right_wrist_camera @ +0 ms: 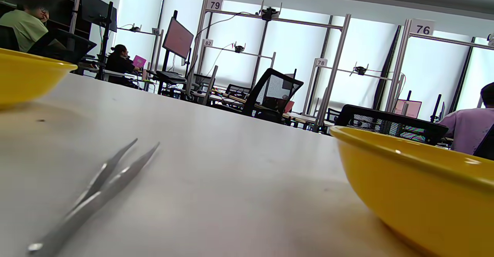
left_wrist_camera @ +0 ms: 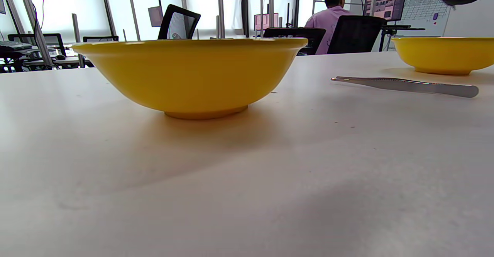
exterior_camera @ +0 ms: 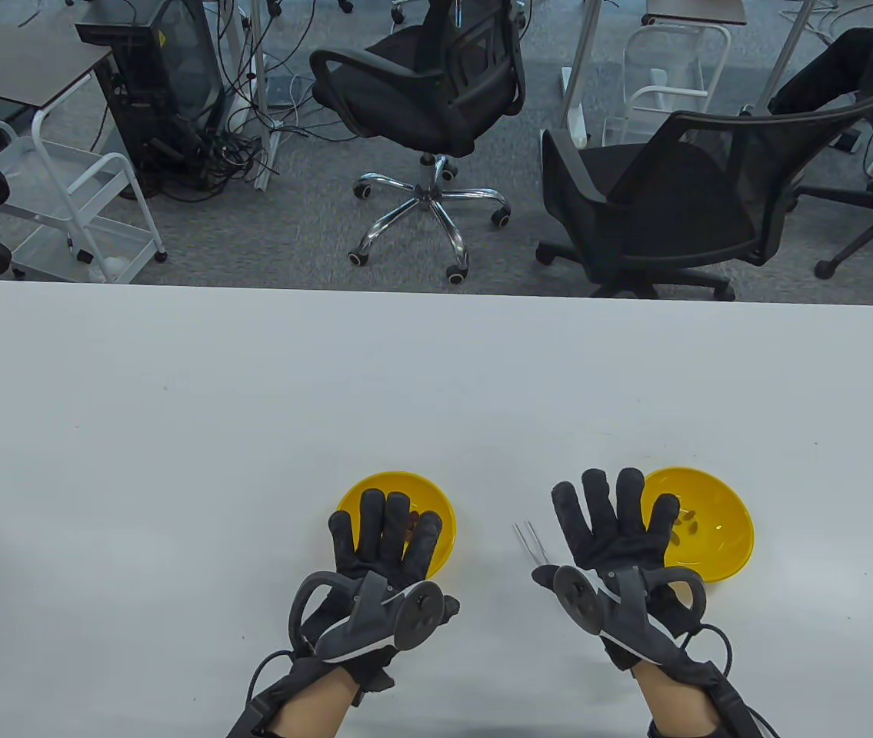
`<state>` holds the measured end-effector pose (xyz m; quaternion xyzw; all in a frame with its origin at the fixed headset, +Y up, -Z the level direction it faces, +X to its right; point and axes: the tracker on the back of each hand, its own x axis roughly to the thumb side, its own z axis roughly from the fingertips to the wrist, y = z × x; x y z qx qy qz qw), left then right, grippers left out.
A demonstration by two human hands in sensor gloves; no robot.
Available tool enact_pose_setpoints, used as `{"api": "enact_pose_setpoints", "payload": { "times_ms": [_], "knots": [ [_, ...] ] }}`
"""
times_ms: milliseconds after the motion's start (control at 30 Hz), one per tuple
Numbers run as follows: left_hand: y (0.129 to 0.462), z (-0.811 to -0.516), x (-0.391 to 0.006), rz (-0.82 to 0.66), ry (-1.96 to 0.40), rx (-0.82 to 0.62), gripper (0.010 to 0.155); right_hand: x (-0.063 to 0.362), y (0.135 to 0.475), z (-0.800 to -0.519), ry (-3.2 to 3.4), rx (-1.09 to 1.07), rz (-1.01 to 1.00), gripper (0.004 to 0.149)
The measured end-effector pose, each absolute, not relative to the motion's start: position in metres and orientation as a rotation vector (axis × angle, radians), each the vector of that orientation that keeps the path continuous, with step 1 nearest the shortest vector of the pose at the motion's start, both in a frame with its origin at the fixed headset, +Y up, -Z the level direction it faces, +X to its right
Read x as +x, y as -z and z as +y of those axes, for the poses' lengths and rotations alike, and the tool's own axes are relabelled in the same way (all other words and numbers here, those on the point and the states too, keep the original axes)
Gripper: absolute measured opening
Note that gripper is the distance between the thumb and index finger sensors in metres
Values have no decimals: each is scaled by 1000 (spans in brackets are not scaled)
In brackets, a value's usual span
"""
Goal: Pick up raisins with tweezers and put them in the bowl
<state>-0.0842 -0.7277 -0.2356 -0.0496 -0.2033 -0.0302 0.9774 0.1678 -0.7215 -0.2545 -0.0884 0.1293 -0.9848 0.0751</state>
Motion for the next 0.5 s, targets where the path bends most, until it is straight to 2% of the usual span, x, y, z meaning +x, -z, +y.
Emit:
{"api": "enact_pose_setpoints", "payload": {
  "times_ms": [500],
  "knots": [
    [237, -729, -84, -401, 66, -104, 94, 166, 254, -719, 2932, -237, 356, 98]
  ]
}}
